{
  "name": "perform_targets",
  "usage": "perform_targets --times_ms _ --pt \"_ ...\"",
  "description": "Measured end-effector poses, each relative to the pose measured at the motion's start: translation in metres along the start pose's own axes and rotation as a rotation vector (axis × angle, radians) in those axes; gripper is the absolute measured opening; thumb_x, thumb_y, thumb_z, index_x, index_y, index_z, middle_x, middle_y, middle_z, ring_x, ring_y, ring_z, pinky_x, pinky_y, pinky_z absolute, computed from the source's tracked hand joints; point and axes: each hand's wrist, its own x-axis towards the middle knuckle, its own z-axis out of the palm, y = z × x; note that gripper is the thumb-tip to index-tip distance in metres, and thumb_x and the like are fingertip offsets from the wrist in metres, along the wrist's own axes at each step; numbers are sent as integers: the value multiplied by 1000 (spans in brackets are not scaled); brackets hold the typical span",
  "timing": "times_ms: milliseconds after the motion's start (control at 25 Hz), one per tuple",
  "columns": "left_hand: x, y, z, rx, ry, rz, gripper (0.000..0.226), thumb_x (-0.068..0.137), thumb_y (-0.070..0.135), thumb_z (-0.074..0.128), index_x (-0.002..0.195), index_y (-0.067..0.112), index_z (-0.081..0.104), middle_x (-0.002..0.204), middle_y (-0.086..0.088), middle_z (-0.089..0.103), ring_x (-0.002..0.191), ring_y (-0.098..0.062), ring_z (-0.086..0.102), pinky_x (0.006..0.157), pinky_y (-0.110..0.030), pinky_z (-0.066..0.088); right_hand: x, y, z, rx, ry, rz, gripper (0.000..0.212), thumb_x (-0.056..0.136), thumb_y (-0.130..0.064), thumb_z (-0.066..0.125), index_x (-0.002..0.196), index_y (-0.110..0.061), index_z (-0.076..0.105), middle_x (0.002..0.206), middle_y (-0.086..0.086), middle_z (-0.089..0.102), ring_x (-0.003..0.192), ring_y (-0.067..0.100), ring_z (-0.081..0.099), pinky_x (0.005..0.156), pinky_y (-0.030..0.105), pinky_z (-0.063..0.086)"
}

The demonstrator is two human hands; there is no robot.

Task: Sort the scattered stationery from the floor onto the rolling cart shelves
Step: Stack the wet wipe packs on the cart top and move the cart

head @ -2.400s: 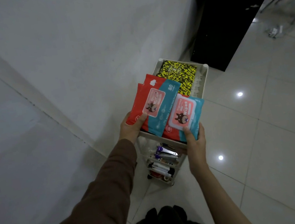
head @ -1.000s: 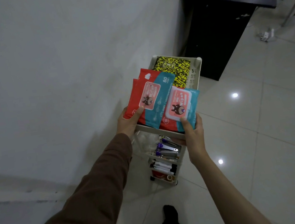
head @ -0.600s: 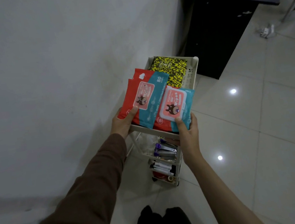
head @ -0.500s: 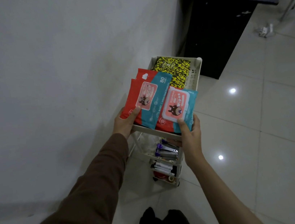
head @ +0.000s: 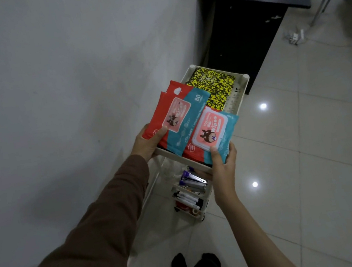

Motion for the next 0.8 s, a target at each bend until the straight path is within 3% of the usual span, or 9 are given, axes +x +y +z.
perform_targets --times_ms 160,400,600,800 --pt "-1 -1 1 -10 -2 5 30 72 39 71 97 30 58 92 2 70 75 -12 71 58 -25 57 3 -1 -2 -50 -31 13 58 94 -32 49 144 -27 19 132 8 49 113 24 59 90 50 53" --pt "-1 2 0 -39 53 29 23 78 31 70 98 27 59 97 -1 69 87 -18 68 75 -34 57 15 -2 2 -41 -62 12 54 94 -30 50 141 -27 25 129 6 51 109 24 61 84 51 55" --pt "-3 0 -4 -52 155 44 26 80 31 68 103 24 58 101 -4 67 90 -20 66 80 -34 55 32 -9 9 -68 -155 -13 46 95 -27 49 137 -26 31 113 -5 57 91 11 65 55 30 59" --pt "11 3 -6 -56 214 2 21 79 36 68 97 29 58 105 -6 67 98 -26 65 88 -45 53 53 -17 18 -94 -213 0 45 94 -29 50 136 -28 32 110 -9 56 89 9 65 50 25 55"
